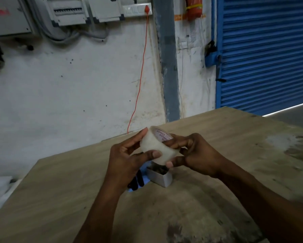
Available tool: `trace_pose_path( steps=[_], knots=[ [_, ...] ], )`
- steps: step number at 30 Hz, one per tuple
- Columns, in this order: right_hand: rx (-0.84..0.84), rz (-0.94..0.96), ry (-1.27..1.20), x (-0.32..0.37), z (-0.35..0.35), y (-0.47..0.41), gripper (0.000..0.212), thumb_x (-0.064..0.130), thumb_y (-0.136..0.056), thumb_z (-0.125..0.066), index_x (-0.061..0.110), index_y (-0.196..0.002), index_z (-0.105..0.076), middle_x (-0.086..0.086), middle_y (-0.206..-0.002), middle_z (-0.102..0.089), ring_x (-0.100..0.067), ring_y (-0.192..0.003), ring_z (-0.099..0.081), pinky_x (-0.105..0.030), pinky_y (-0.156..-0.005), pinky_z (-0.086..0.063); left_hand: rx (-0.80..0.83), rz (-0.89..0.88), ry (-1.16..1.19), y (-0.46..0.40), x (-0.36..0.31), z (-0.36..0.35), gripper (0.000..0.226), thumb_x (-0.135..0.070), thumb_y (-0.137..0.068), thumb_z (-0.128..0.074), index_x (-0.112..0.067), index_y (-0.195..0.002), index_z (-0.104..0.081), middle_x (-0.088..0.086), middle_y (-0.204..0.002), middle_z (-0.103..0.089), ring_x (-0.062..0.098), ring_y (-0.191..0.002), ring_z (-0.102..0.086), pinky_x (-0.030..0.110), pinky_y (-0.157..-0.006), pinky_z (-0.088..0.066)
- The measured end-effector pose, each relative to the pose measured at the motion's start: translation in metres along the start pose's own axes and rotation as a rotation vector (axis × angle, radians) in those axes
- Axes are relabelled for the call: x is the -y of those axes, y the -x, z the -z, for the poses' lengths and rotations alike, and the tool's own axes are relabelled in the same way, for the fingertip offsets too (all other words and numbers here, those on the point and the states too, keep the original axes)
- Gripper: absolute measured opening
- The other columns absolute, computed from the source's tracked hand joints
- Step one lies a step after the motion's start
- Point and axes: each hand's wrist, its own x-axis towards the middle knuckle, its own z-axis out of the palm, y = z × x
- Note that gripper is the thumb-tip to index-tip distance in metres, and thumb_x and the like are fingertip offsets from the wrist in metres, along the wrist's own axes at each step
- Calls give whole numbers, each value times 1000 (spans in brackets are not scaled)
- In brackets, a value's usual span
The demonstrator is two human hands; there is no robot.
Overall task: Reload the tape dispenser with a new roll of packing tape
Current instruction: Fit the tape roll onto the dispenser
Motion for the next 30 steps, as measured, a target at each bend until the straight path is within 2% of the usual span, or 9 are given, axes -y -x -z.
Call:
trace_pose_path(
  steps=[4, 8, 11, 17, 19, 22, 23, 26, 30],
  knots=[
    [37, 13, -12, -6, -6, -14, 39, -1, -67, -91, 3, -104, -80, 5, -121, -75, -9, -121, -66, -37, -102, -55, -32, 52, 74, -7, 5, 13, 68, -33, -51, -89, -29, -118, -73, -12, -114, -77, 7, -111, -72, 29, -91, -60],
    [64, -1, -29, -13, -10, -23, 38, -1, -65, -92, 3, -101, -81, 2, -122, -75, -13, -123, -64, -44, -100, -57, -74, 128, 172, -9, 8, 22, 55, -31, -59, -84, -20, -113, -77, 1, -115, -78, 19, -112, -73, 46, -98, -58],
    [56, 5, -68, -19, -11, -26, 38, -2, -64, -92, 1, -100, -81, 0, -123, -75, -15, -124, -64, -45, -100, -56, -90, 151, 149, -9, 9, 20, 46, -28, -67, -81, -22, -112, -77, 0, -115, -78, 17, -112, -73, 44, -97, -58],
    [41, 12, -63, -21, -14, -28, 39, -7, -61, -91, -1, -98, -80, 4, -121, -76, -9, -123, -64, -36, -101, -56, -206, 229, 276, -9, 11, 16, 31, -25, -75, -74, -13, -103, -79, 7, -104, -81, 22, -98, -77, 34, -82, -64],
    [-6, 20, -86, -18, -14, -28, 51, -7, -56, -93, 2, -105, -79, 4, -120, -76, -10, -119, -67, -35, -94, -60, -230, 257, 224, -9, 10, 18, 33, -34, -75, -73, -16, -103, -79, 5, -103, -81, 24, -98, -77, 36, -80, -65],
    [-70, 48, -93, -9, -12, -27, 72, -8, -51, -95, 13, -116, -74, 10, -118, -75, -7, -111, -71, -28, -85, -61, -177, 341, 199, -8, 7, 15, 53, -59, -69, -71, -26, -111, -76, -1, -108, -80, 22, -98, -78, 41, -78, -64],
    [-77, 58, -103, -5, -11, -28, 76, -10, -50, -95, 15, -119, -73, 12, -118, -75, -6, -109, -71, -25, -83, -61, -163, 357, 183, -7, 5, 13, 58, -60, -66, -73, -27, -113, -75, -2, -109, -80, 21, -99, -77, 42, -78, -64],
    [-77, 81, -126, 3, -11, -29, 76, -12, -53, -93, 13, -121, -72, 13, -120, -74, -5, -109, -71, -21, -83, -59, -196, 376, 200, -6, 2, 7, 41, -40, -80, -76, -18, -114, -77, 3, -106, -80, 24, -99, -77, 42, -79, -64],
    [-123, 136, -205, 1, -13, -31, 66, -7, -62, -90, 9, -123, -71, 4, -124, -74, -12, -117, -69, -31, -97, -57, -315, 428, 346, -8, 2, 6, 24, -22, -97, -64, -11, -115, -75, 8, -105, -80, 27, -97, -77, 43, -80, -64]
  ],
)
